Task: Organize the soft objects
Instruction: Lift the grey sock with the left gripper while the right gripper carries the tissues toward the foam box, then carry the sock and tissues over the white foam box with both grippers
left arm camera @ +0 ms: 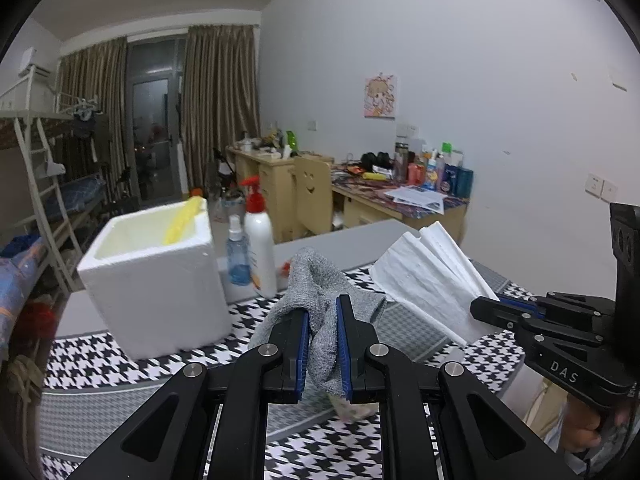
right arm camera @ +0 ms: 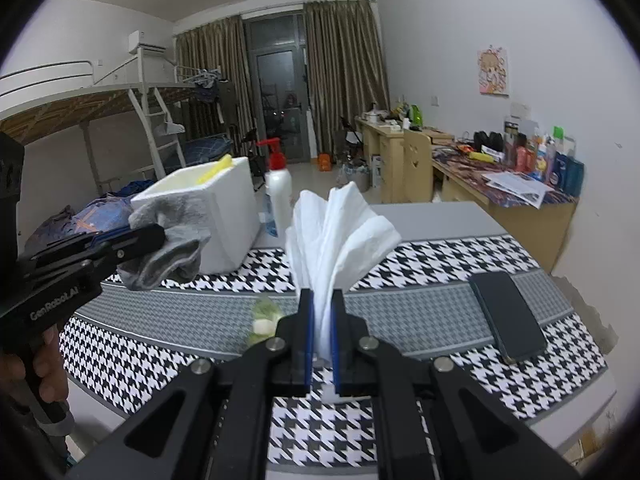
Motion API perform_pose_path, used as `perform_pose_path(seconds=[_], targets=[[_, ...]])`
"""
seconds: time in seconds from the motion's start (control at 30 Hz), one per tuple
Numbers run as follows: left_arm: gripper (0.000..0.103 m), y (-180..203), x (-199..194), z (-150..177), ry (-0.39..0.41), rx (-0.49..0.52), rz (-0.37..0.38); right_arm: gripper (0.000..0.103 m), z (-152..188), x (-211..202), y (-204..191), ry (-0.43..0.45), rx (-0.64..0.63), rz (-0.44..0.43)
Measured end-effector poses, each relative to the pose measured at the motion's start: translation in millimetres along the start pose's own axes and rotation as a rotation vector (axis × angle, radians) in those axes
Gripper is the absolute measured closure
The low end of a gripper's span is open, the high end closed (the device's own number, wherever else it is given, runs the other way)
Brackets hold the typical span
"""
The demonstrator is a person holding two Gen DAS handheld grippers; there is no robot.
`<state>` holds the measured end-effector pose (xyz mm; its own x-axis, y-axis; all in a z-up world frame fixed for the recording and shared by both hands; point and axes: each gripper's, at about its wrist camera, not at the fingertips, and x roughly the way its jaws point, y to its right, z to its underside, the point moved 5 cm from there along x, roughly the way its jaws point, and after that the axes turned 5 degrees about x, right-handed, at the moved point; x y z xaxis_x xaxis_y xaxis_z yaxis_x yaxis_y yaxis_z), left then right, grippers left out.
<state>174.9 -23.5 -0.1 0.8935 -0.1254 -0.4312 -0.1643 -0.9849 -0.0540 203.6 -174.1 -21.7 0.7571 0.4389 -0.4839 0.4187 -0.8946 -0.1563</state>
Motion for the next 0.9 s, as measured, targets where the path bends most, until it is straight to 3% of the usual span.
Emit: perform_pose_path(seconds=[0.9], targets=[[0.089, -71.8, -17.3, -38.7, 0.083, -0.033, -0.148, 0.093, -56.6, 23.2, -59.6, 0.033, -0.045, -0.113]])
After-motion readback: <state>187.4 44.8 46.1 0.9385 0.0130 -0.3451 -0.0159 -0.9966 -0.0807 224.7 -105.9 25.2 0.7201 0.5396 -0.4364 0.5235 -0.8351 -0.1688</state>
